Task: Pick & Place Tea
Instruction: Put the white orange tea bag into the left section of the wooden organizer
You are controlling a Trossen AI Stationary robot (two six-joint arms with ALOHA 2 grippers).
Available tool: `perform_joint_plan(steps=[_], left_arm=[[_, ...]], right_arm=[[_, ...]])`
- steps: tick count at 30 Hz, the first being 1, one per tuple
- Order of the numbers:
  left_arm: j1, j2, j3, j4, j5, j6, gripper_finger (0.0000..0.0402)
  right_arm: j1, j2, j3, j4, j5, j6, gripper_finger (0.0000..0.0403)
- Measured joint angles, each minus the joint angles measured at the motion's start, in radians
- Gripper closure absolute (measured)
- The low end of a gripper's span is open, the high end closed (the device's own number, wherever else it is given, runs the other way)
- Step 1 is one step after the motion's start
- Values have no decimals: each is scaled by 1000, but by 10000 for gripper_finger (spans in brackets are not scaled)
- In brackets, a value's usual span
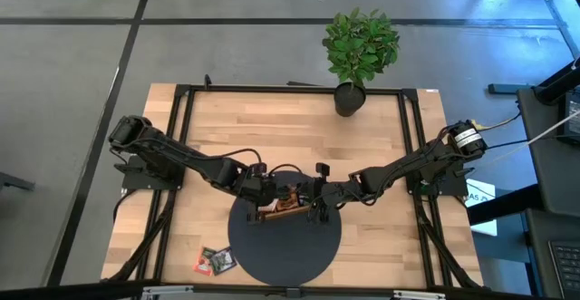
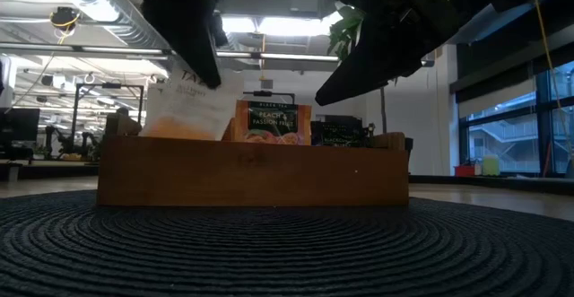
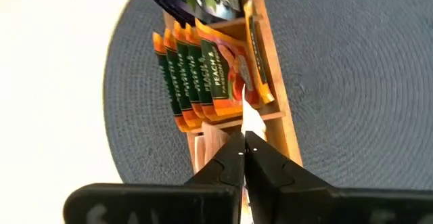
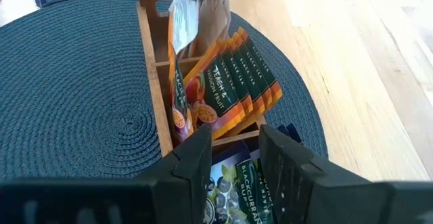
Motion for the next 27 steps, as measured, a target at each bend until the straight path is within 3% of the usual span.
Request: perform_joint_plan(steps=[13,27], left_arm=[[-107,-9,-63,8,-233,-159,396],[-128,-9,-69,43,-264,-163,388]], right_arm=[[0,0,0,0,0,2,276],[0,0,0,0,0,2,276]])
